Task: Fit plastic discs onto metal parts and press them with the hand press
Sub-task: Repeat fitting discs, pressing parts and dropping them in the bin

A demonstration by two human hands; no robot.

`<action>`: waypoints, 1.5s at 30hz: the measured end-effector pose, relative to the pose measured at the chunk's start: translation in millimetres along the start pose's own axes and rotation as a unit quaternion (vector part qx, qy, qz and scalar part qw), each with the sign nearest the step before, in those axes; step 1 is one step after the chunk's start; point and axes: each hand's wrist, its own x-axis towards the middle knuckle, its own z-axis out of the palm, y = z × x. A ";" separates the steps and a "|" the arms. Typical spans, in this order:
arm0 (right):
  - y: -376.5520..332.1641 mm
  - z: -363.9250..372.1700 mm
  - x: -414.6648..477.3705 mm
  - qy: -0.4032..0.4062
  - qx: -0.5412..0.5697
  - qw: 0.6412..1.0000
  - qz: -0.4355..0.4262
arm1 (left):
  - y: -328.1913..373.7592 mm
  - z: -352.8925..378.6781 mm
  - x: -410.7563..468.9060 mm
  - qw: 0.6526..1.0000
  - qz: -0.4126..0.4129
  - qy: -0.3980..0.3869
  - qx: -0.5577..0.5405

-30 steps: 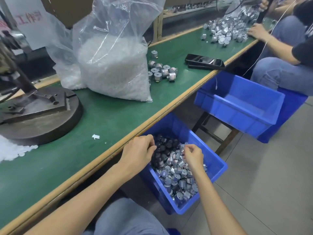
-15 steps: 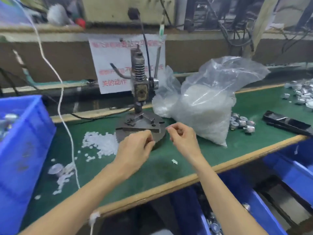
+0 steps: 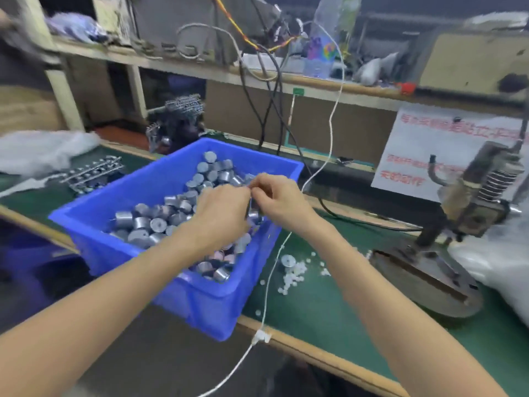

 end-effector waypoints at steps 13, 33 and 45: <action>-16.4 82.0 35.8 -0.530 -0.349 0.771 0.059 | -52.8 42.1 -10.7 0.871 0.062 -0.484 0.060; -8.9 54.7 39.4 -0.282 -0.056 0.958 -0.010 | -57.8 10.6 2.5 0.968 -0.062 -0.195 -0.145; 98.3 -54.9 -77.8 -0.025 0.354 0.924 0.145 | 110.3 22.5 22.3 0.895 0.003 0.058 -0.442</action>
